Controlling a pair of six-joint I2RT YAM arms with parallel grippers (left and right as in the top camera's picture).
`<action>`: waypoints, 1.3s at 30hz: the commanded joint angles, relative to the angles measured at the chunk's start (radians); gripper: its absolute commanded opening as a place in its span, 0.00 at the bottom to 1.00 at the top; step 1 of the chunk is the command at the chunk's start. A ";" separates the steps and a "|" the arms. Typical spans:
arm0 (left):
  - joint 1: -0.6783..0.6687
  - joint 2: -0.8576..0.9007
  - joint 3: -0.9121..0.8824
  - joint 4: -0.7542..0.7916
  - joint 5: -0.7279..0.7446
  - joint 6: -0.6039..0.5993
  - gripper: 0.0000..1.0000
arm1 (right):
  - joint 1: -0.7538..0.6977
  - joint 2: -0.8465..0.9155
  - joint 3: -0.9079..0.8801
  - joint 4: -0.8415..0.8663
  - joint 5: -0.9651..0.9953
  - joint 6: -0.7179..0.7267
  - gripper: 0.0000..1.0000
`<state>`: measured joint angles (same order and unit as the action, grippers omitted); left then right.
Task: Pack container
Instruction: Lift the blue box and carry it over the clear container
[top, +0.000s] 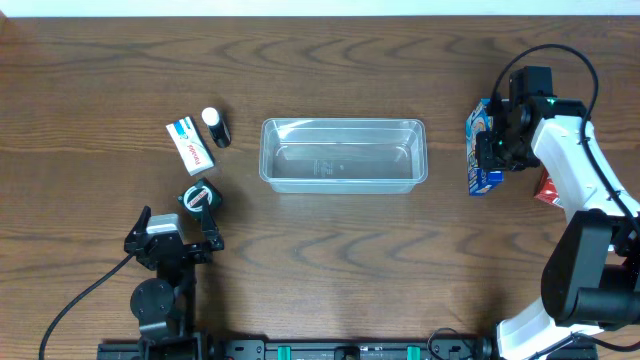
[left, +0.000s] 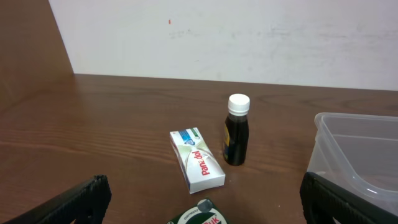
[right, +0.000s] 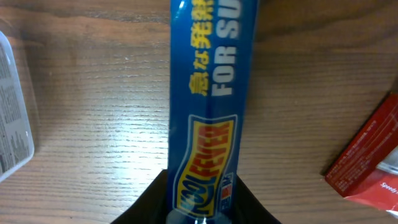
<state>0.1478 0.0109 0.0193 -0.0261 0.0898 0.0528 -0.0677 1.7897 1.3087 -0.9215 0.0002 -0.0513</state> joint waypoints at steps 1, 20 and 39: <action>0.000 -0.005 -0.015 -0.036 0.011 0.007 0.98 | 0.009 0.003 0.015 0.002 -0.004 0.006 0.19; 0.000 -0.005 -0.015 -0.036 0.011 0.007 0.98 | 0.032 -0.002 0.246 -0.082 -0.061 -0.120 0.02; 0.000 -0.005 -0.015 -0.036 0.011 0.006 0.98 | 0.470 -0.002 0.690 -0.393 -0.161 -0.650 0.09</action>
<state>0.1478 0.0113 0.0193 -0.0261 0.0902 0.0528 0.3462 1.7924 1.9808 -1.3033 -0.1459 -0.5999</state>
